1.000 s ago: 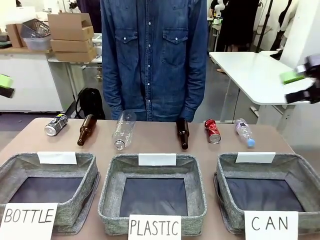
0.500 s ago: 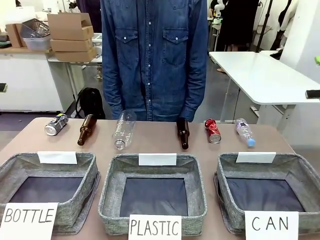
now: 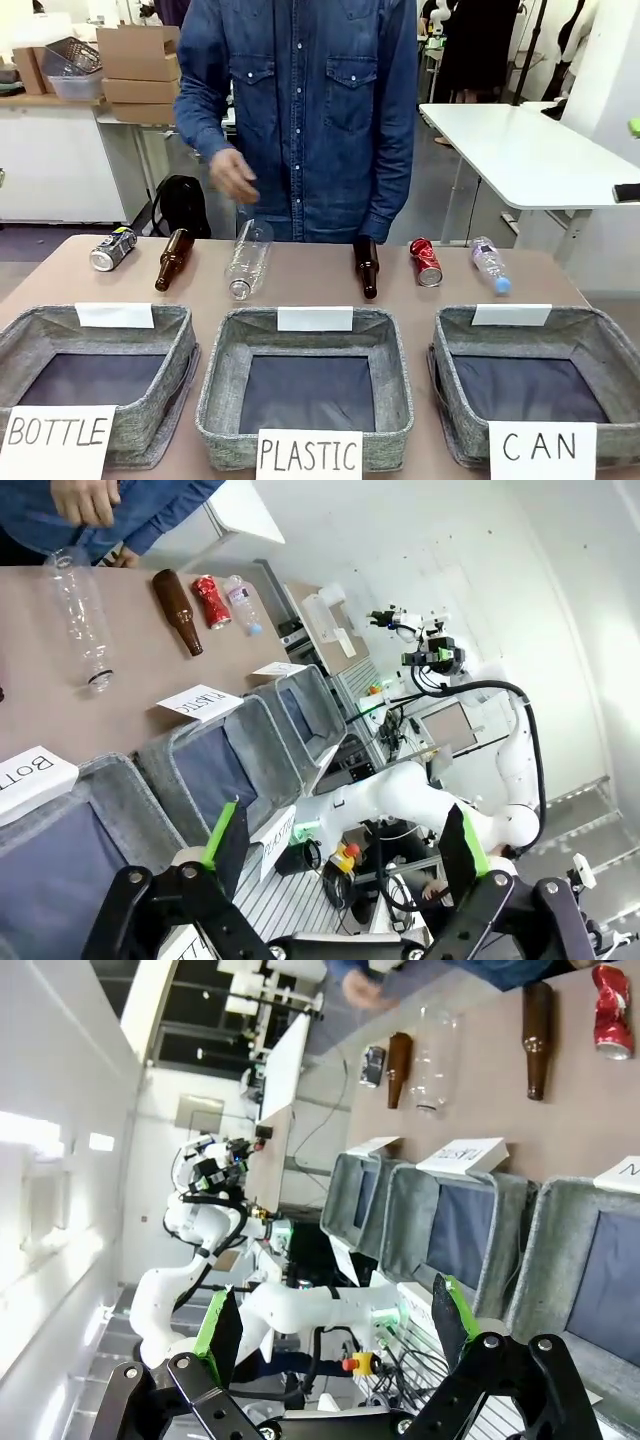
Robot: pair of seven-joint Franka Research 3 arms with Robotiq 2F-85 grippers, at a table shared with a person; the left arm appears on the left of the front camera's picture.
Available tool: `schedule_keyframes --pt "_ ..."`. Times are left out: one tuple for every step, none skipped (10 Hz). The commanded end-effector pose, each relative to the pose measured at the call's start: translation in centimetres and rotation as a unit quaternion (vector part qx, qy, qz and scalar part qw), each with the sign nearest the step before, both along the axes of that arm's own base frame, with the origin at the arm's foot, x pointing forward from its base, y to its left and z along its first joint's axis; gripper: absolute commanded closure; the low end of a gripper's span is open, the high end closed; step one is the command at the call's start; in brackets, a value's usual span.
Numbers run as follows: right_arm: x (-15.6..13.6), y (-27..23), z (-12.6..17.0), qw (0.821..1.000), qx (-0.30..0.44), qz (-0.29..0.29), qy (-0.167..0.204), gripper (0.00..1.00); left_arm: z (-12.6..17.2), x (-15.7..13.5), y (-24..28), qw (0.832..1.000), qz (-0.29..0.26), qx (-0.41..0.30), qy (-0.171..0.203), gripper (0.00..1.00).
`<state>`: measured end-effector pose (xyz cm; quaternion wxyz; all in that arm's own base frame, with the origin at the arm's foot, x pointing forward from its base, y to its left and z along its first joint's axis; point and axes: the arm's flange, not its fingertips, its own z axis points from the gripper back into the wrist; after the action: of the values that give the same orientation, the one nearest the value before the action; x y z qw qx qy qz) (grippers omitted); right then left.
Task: Sort the can waste into the basket.
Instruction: Pick up the can waste from the table and place it in the right Fabric basket.
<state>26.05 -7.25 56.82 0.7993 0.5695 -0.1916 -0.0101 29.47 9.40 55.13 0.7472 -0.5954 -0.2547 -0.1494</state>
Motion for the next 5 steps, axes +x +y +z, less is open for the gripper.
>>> schedule_keyframes --pt "0.5 0.1 0.1 1.000 0.008 0.004 -0.016 0.00 0.3 0.4 -0.1 1.000 -0.002 -0.003 -0.013 0.00" --pt "0.5 0.1 0.1 1.000 0.008 0.004 -0.016 0.00 0.0 0.0 0.0 1.000 0.000 0.000 0.000 0.00" --pt "0.5 0.1 0.1 1.000 0.008 0.004 -0.016 0.00 0.3 1.1 0.6 0.999 0.029 0.042 0.004 0.00" --pt "0.5 0.1 0.1 1.000 0.008 0.004 -0.016 0.00 0.9 2.6 1.2 0.995 0.040 0.088 0.008 0.00" --pt "0.5 0.1 0.1 1.000 0.008 0.004 -0.016 0.00 1.2 4.4 1.8 0.990 0.039 0.131 0.029 0.00"
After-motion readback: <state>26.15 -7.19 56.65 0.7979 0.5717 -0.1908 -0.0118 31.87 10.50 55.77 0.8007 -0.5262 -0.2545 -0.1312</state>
